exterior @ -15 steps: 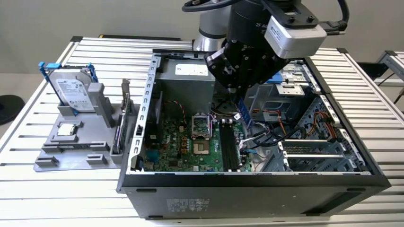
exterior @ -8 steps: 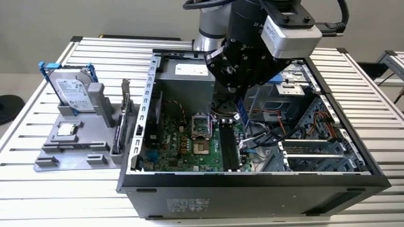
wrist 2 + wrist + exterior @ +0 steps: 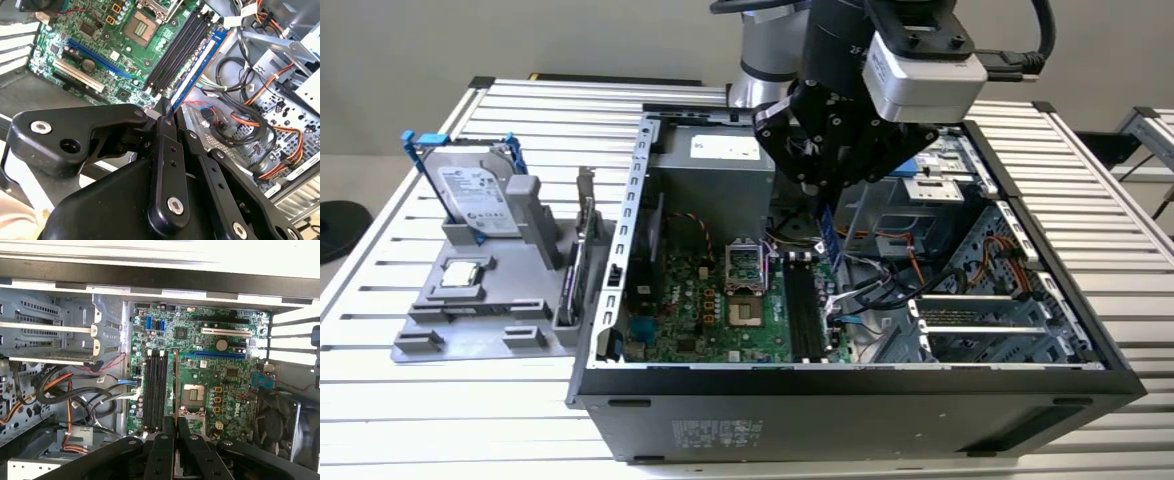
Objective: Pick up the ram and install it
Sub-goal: 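Insert the ram into the slot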
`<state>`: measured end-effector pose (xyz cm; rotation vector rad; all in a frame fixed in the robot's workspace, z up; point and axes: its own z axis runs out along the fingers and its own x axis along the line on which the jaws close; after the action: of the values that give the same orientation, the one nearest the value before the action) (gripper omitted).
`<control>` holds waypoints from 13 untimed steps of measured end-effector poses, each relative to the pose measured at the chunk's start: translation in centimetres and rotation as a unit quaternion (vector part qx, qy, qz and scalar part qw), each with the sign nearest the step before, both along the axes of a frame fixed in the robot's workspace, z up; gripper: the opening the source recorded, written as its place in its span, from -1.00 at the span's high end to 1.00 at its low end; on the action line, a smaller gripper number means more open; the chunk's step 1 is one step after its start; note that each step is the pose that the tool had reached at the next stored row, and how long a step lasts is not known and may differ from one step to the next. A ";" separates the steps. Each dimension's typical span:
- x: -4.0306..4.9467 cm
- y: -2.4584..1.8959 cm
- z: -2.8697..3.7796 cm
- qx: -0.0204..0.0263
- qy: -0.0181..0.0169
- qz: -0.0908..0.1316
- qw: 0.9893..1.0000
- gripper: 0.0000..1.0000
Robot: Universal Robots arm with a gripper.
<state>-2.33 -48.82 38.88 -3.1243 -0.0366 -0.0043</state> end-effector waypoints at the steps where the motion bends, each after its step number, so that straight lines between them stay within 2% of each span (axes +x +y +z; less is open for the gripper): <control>1: 0.00 0.00 0.00 0.000 0.000 -0.005 1.000 1.00; 8: 0.00 0.00 0.01 0.000 0.000 -0.033 0.999 1.00; 13: 0.00 0.01 0.01 0.000 0.000 -0.037 0.999 1.00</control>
<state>-2.33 -48.81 38.89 -3.1241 0.0775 -0.0051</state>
